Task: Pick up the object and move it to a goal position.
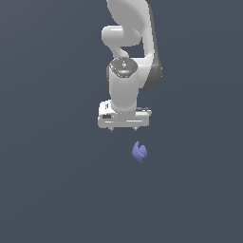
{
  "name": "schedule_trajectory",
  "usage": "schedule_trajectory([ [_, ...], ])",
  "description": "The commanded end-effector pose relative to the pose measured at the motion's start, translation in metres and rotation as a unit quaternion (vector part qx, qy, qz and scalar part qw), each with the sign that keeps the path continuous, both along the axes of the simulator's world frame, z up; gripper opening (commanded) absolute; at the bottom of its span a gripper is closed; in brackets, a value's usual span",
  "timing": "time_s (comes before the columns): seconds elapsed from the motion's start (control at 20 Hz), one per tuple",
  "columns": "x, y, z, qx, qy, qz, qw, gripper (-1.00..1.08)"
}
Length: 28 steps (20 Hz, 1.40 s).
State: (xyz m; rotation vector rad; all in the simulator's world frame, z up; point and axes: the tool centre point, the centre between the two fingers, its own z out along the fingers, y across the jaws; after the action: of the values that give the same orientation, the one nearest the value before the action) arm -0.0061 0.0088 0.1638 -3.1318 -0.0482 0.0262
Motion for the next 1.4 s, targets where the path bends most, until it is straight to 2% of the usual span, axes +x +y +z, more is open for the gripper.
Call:
schedule_trajectory([
  [0.0,-0.001,0.003,-0.001,0.000,0.003,0.004,1.0000,1.00],
  [0.4,0.007,0.011,-0.007,-0.001,0.001,0.018,0.9998,1.00],
  [0.95,0.042,0.058,-0.042,-0.004,-0.006,0.094,0.9956,1.00],
  [1.35,0.053,0.076,-0.055,-0.004,-0.009,0.119,0.9928,1.00],
])
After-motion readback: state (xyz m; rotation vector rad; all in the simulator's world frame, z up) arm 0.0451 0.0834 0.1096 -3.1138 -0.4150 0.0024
